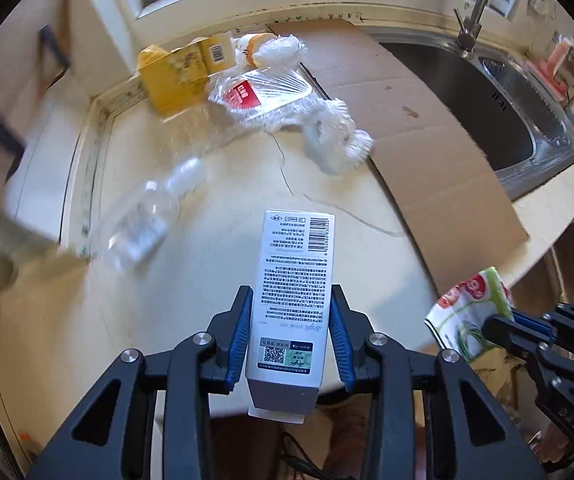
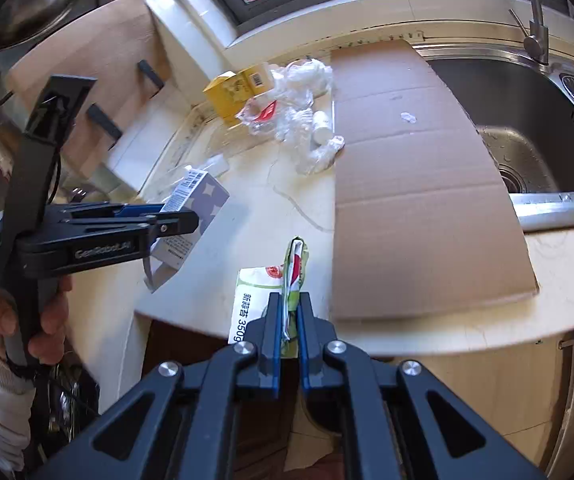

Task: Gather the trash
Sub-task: 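Carry milk carton and green wrapper down to the floor bin and release both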

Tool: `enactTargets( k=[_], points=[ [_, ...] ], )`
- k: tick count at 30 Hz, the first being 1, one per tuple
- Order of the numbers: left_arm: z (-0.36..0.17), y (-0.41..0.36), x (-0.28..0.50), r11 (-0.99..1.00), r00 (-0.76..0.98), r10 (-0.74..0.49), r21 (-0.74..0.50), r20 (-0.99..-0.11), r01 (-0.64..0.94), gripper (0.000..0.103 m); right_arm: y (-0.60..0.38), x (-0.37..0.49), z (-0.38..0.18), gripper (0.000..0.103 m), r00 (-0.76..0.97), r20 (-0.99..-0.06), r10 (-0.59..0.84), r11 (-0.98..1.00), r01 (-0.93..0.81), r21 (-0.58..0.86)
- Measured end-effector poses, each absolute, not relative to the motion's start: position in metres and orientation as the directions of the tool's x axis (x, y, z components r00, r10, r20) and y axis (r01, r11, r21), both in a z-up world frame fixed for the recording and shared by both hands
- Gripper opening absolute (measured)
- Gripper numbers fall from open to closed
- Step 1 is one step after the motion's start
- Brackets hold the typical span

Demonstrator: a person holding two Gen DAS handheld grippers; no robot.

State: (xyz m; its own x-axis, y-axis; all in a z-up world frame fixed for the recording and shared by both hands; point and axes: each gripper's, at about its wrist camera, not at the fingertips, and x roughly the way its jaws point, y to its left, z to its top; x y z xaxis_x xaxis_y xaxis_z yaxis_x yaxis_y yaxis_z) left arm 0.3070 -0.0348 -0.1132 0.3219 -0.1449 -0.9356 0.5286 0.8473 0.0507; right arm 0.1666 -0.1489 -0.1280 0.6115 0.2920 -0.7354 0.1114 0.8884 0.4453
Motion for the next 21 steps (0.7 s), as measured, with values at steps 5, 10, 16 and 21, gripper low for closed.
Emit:
enactTargets(
  k=[5,10,16,21],
  points=[
    [-0.105,-0.019,0.225,0.903,0.311,-0.189,-0.041,-0.931,0.428,0.035,-0.145,0.12,-0.127,0.007,0.585,-0.741,0.33,0.899,0.046,0.437],
    [-0.131,-0.011,0.161,0.94,0.28,-0.203,-0.106,-0.938,0.325,0.035,-0.144,0.075,-0.146,0.007,0.534,-0.766,0.358,0.907,-0.004,0.422],
    [-0.184,0.003,0.106,0.971,0.213,-0.194,-0.156,-0.958,0.182,0.035,-0.144,0.046,-0.19,0.007,0.45,-0.798,0.4,0.895,-0.006,0.445],
    [-0.233,0.011,0.072,0.981,0.177,-0.165,-0.142,-0.97,0.135,0.035,-0.134,0.036,-0.231,0.007,0.38,-0.828,0.413,0.894,0.002,0.447]
  ],
)
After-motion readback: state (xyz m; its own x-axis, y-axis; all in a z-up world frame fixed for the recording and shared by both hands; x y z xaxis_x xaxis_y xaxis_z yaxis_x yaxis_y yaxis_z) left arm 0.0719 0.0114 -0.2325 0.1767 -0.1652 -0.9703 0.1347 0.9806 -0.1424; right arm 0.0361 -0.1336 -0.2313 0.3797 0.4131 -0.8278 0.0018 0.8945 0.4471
